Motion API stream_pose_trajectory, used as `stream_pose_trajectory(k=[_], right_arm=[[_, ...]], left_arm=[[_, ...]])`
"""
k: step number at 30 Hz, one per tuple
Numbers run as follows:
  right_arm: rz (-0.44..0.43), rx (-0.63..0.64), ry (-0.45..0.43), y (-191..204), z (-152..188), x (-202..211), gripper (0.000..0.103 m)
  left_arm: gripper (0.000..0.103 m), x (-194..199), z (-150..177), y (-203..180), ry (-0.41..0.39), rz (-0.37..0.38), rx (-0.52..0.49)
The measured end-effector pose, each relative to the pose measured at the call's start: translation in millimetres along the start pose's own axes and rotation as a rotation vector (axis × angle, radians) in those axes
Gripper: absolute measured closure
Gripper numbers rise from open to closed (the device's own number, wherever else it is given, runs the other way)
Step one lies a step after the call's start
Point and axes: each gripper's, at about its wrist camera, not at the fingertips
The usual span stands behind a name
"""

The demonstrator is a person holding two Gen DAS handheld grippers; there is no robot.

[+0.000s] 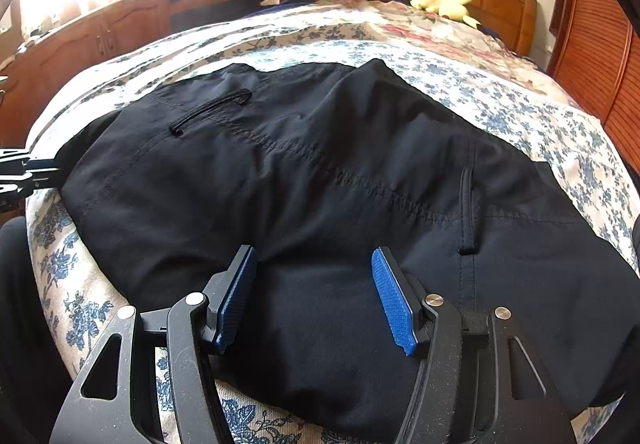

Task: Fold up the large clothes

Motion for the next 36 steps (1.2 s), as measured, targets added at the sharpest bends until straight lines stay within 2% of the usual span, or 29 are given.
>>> stream_pose_trajectory(k=[2,4,6,9,12,14,20,24,27,29,31,36], right_arm=[[0.000,0.000,0.000,0,0,0,0.041],[-0.003,0.002,-0.002,0,0,1,0.042],[-0.009,0.000,-0.009,-2,0,3,0.042],[0.000,-0.007,-0.019,-9,-1,10,0.042],[0.048,-0.046,-0.050,-25,-2,25,0.042],[0.062,-0.086,-0.070,-42,-1,37,0.042],[0.096,-0.181,-0.116,-84,15,73,0.044],[0.118,-0.200,-0.132,-98,30,97,0.048],[0.105,-0.234,-0.133,-110,44,112,0.069],[0.108,-0.251,-0.128,-119,51,123,0.070],[0.158,-0.242,-0.111,-124,61,133,0.070],[0.229,-0.286,-0.074,-152,93,157,0.070]], left_arm=[[0.082,0,0,-2,-0.003,-0.007,-0.012],[0.095,1,-2,-7,0.011,-0.001,-0.035],[0.100,11,-10,-15,0.000,0.016,-0.063],[0.102,36,-31,-34,-0.065,0.031,-0.109],[0.102,61,-60,-61,-0.130,0.074,-0.157],[0.103,70,-75,-82,-0.156,0.088,-0.201],[0.103,79,-119,-167,-0.192,0.192,-0.349],[0.103,69,-136,-224,-0.172,0.279,-0.408],[0.103,50,-142,-272,-0.105,0.330,-0.466],[0.103,38,-138,-300,-0.089,0.344,-0.515],[0.103,26,-136,-322,-0.066,0.376,-0.531],[0.103,7,-128,-337,-0.029,0.426,-0.510]])
Point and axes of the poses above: each gripper's, at about its wrist camera, not at the fingertips, and x roughly against the way its jaws point, y to its left, z to its underside, and after that the axes turned 4 degrees about x, right-handed
